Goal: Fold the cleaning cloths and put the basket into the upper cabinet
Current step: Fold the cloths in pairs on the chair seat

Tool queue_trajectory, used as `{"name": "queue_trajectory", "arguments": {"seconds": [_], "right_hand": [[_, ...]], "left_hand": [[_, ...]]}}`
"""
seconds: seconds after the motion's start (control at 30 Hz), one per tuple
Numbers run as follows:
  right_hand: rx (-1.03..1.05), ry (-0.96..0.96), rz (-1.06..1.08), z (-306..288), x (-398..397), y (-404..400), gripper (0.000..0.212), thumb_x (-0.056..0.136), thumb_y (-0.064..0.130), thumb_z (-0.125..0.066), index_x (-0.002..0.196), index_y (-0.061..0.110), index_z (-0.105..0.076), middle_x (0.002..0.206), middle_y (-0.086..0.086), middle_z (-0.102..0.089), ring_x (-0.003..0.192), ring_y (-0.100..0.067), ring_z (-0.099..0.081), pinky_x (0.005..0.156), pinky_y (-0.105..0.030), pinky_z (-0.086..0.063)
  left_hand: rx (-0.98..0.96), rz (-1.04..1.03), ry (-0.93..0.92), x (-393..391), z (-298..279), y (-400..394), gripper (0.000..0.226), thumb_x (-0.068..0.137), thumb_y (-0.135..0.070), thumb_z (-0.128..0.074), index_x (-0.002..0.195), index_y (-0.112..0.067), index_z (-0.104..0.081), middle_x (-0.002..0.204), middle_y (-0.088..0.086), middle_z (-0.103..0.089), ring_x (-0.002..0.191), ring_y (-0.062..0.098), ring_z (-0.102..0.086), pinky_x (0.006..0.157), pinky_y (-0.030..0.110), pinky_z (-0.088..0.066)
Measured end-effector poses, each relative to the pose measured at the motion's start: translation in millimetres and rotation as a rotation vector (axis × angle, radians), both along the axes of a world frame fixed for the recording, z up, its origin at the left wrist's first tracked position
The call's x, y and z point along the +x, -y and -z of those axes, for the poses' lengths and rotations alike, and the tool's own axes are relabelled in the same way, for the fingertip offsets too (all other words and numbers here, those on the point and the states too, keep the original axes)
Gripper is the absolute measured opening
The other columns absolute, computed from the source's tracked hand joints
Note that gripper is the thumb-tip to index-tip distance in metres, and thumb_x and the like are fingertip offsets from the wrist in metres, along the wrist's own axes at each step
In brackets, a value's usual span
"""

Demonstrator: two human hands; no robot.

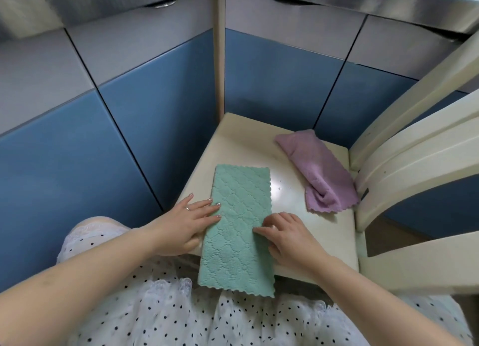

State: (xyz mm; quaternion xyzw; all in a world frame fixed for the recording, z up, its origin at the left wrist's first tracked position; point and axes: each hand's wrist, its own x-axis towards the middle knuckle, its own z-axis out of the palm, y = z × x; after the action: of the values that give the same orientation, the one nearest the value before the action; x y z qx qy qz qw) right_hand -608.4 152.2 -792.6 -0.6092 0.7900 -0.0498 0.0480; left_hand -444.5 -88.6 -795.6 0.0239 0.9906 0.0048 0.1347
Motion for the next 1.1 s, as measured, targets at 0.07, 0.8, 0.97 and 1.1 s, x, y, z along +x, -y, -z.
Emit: {"name": "queue_trajectory", "arguments": {"seconds": [0.07,0.8,0.97,1.1], "right_hand": [[0.046,0.066,-0.057,-3.0,-5.1,-10.1,0.058,0.080,0.038,-0.036,0.138,0.035,-0.041,0.145,0.006,-0.039,0.136,-0.015,-0.033,0.114,-0.042,-0.026],[-0.603,0.815,0.576,-20.9,15.5,17.5,0.023,0.098,0.017,-0.045,0.084,0.015,-0.063,0.074,-0.003,-0.065,0.064,-0.004,-0.051,0.058,-0.022,-0.037],[-0.473,0.830,0.760,-6.2,-14.2,49.7,0.030,0.098,0.026,-0.042,0.076,0.008,-0.051,0.071,-0.007,-0.056,0.070,-0.021,-0.048,0.061,-0.034,-0.035],[-0.315,0.796,0.829,6.5,-33.3,64.9,0.028,0.099,0.025,-0.040,0.077,0.011,-0.051,0.077,-0.003,-0.057,0.077,-0.023,-0.050,0.065,-0.034,-0.034]], "left_hand": [[0.028,0.055,0.009,10.2,0.6,-3.9,0.070,0.085,-0.042,-0.027,0.150,-0.031,-0.004,0.154,-0.011,0.013,0.142,0.007,0.020,0.112,0.036,0.023],[1.145,-0.691,-0.538,-12.2,-15.5,-40.8,0.016,0.092,-0.029,-0.053,0.104,-0.032,-0.063,0.100,-0.029,-0.067,0.094,-0.008,-0.061,0.077,0.005,-0.045],[1.122,-0.854,-0.436,-42.0,-8.6,-30.0,0.038,0.087,-0.051,-0.050,0.093,-0.016,-0.064,0.092,0.011,-0.069,0.089,0.029,-0.065,0.080,0.047,-0.051],[1.127,-0.930,-0.358,-57.7,-0.9,-24.7,0.038,0.090,-0.046,-0.048,0.093,-0.011,-0.061,0.094,0.011,-0.070,0.090,0.028,-0.066,0.082,0.051,-0.052]]}}
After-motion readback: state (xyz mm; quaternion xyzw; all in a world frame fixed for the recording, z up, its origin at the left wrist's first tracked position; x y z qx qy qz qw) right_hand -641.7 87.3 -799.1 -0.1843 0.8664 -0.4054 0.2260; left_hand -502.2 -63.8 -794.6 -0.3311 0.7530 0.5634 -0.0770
